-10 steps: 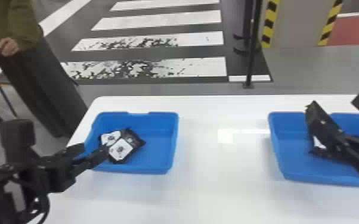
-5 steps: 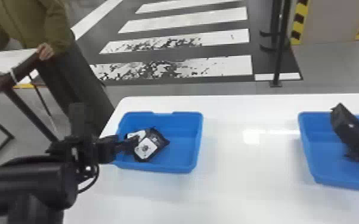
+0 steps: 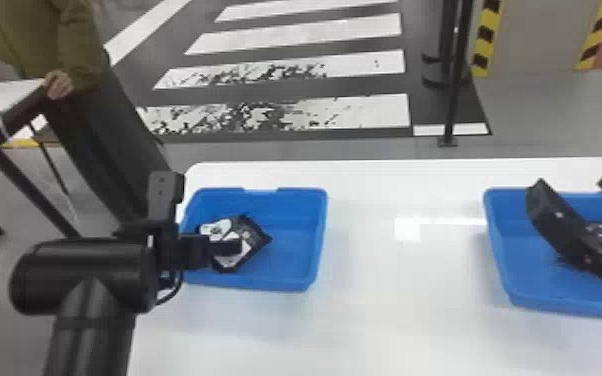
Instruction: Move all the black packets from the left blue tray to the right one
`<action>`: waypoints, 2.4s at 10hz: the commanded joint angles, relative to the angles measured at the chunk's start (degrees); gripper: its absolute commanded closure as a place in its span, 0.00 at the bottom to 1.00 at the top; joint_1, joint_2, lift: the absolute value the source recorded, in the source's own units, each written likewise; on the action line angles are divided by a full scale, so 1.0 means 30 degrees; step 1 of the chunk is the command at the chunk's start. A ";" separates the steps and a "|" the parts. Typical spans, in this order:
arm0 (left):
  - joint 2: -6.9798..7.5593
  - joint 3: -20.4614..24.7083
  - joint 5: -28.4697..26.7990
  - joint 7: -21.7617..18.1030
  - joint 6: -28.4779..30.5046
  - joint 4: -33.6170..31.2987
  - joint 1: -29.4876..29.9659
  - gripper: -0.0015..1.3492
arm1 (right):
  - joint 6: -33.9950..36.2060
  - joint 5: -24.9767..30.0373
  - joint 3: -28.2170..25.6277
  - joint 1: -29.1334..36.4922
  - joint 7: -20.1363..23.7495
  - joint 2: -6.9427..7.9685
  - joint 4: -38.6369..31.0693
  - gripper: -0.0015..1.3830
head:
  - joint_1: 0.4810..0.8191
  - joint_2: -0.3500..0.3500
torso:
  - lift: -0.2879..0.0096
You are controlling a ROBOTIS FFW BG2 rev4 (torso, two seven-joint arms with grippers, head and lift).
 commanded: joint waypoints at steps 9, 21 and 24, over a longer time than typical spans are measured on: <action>0.0298 -0.1290 -0.0895 -0.0851 0.1273 0.4268 -0.2001 0.86 | 0.0021 -0.0933 0.0114 -0.0201 0.0323 0.0000 0.0633 0.14 | 0.63 0.84 | 0.50; -0.0053 -0.3080 0.9236 -0.1788 -0.1821 -0.6654 0.2780 0.85 | 0.1943 -0.3257 0.2666 -0.3529 0.2549 -0.0469 0.3633 0.14 | 0.63 0.66 | 0.50; -0.0024 -0.5213 1.0302 -0.1788 -0.2524 -0.6654 0.2265 0.85 | 0.2224 -0.3561 0.2780 -0.4560 0.2608 -0.0733 0.4852 0.14 | 0.63 0.53 | 0.50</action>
